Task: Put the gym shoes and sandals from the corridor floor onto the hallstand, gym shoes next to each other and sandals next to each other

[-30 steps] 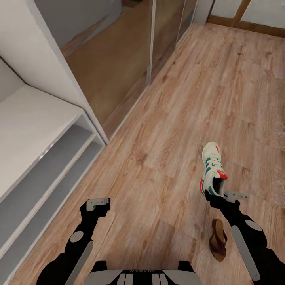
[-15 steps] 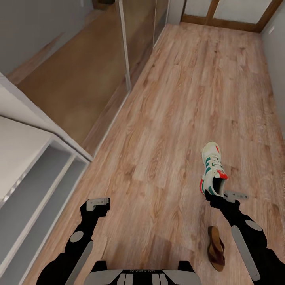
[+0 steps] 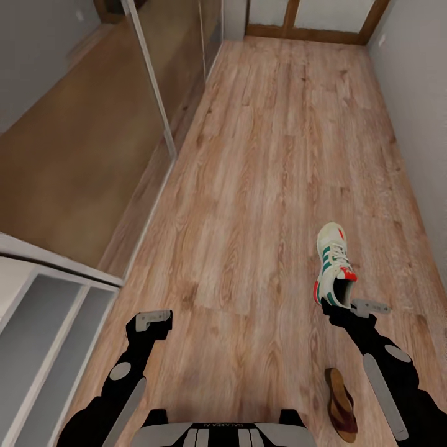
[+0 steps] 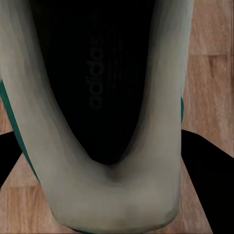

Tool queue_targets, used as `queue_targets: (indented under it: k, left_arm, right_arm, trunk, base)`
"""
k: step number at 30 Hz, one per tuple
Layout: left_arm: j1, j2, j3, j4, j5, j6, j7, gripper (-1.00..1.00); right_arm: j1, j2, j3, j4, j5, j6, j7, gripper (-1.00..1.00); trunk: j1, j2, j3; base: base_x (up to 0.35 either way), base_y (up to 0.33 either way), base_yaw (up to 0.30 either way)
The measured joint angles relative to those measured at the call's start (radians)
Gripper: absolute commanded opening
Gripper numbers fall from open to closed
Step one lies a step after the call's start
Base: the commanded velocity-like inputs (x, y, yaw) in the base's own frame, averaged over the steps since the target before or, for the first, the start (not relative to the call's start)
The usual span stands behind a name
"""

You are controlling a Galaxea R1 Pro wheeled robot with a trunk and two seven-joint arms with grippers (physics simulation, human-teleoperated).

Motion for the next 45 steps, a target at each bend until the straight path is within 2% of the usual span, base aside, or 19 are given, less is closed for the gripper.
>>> queue_targets:
  k: [22, 45]
  left_arm:
    - [0.0, 0.0, 0.0, 0.0, 0.0, 0.0, 0.001, 1.0]
    - [0.0, 0.0, -0.001, 0.0, 0.0, 0.0, -0.001, 1.0]
  right_arm:
    - [0.0, 0.0, 0.0, 0.0, 0.0, 0.001, 0.0, -1.0]
    - [0.0, 0.001, 0.0, -0.001, 0.0, 0.0, 0.0, -1.0]
  trunk:
    - [0.0, 0.0, 0.0]
    - [0.0, 0.0, 0.0]
  base:
    - [0.337, 0.046, -0.246]
    - [0.338, 0.085, -0.012]
